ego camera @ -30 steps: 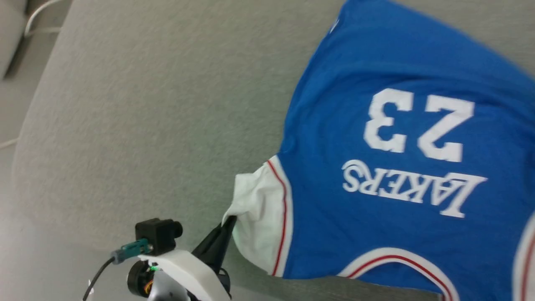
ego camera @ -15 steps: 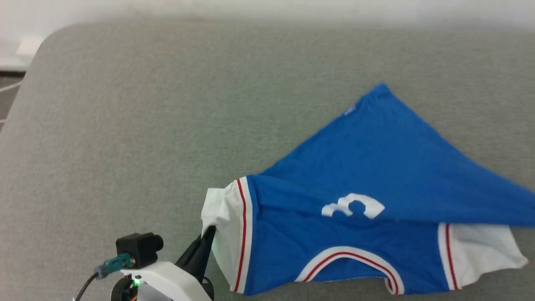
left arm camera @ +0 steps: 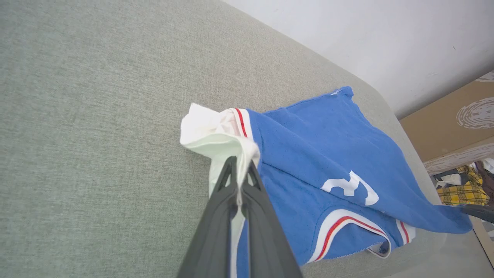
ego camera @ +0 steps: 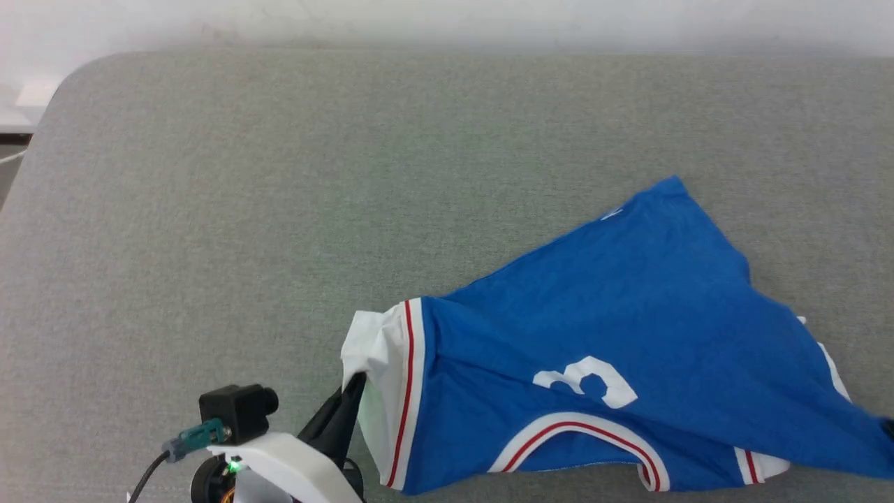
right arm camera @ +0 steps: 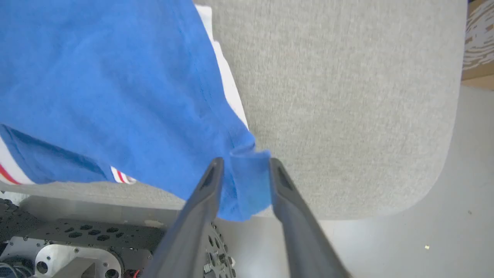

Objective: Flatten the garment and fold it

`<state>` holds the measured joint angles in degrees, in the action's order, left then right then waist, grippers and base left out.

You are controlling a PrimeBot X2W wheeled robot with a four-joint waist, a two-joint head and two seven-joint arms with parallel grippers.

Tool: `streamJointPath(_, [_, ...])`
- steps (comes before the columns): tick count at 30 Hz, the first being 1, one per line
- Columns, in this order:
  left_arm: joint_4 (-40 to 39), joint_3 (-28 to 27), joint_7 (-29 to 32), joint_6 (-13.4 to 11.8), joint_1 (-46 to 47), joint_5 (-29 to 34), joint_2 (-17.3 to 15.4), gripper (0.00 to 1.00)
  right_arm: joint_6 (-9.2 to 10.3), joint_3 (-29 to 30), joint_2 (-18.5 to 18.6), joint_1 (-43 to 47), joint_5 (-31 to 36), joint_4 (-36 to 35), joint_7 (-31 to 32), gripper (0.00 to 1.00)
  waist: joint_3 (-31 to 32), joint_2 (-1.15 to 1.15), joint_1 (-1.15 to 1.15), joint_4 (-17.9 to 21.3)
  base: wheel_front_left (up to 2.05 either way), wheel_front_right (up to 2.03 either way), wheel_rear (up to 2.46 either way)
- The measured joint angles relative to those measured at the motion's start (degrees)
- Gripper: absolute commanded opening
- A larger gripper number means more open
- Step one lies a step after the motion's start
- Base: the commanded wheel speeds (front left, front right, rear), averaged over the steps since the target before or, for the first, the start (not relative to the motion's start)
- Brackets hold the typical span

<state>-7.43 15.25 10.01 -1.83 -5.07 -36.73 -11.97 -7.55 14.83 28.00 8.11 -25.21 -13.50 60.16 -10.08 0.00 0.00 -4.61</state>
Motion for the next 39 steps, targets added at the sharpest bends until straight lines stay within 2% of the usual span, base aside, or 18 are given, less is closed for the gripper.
streamJointPath(5, [-1.1, 0.9, 0.1, 0.0, 0.9, 0.3, 0.0, 0.0, 0.0, -2.5, 2.4, -8.0, -0.8, -1.5, -1.8, 1.0, -1.1, 0.0, 0.0, -1.5, 0.0, 0.0, 0.0])
streamJointPath(10, [-3.0, 2.4, 0.1, 0.0, 2.9, 1.4, 0.6, 0.0, 0.01, -9.1, 4.4, -19.5, -1.3, -0.5, -2.9, 1.0, -3.5, 0.0, 0.0, -3.1, 0.0, 0.0, 0.0])
streamJointPath(15, [-3.6, 4.3, 0.0, 0.1, 5.3, 2.1, 1.8, 0.0, 0.0, -17.1, 6.3, -29.7, -0.2, 6.2, -3.2, 1.0, -6.6, 0.0, 0.01, -5.5, 0.0, 0.0, 0.0])
streamJointPath(20, [-3.5, 6.0, -0.6, 0.4, 6.5, 2.4, 3.2, 0.0, 0.0, -22.6, 7.6, -37.1, 1.6, 14.3, -3.3, 1.0, -9.1, 0.0, 0.02, -8.8, 0.0, 0.0, 0.0])
streamJointPath(28, [-2.0, 7.9, -1.4, 0.9, 7.0, 2.5, 4.5, 0.0, 0.0, -27.9, 10.2, -41.4, 4.0, 25.4, -4.9, 1.0, -12.0, 0.0, 0.01, -14.0, 0.0, 0.0, 0.0])
streamJointPath(37, [-0.9, 8.9, -1.5, 1.2, 7.5, 2.5, 4.7, 0.0, 0.0, -31.6, 13.2, -43.1, 2.9, 29.5, -6.7, 1.0, -13.5, 0.0, -0.01, -16.6, 0.0, 0.0, 0.0])
streamJointPath(38, [-0.8, 9.0, -1.5, 1.2, 7.5, 2.5, 4.7, 0.0, 0.01, -31.9, 13.3, -43.2, 2.7, 29.7, -7.0, 0.33, -13.5, 0.0, -0.02, -16.6, 0.0, 0.0, 0.0])
streamJointPath(39, [-0.8, 9.0, -1.5, 1.2, 7.5, 2.5, 4.7, 0.0, 0.01, -32.4, 13.5, -43.3, 2.3, 29.9, -7.6, 0.0, -13.5, 0.0, -0.02, -16.5, 0.0, 0.0, 0.0])
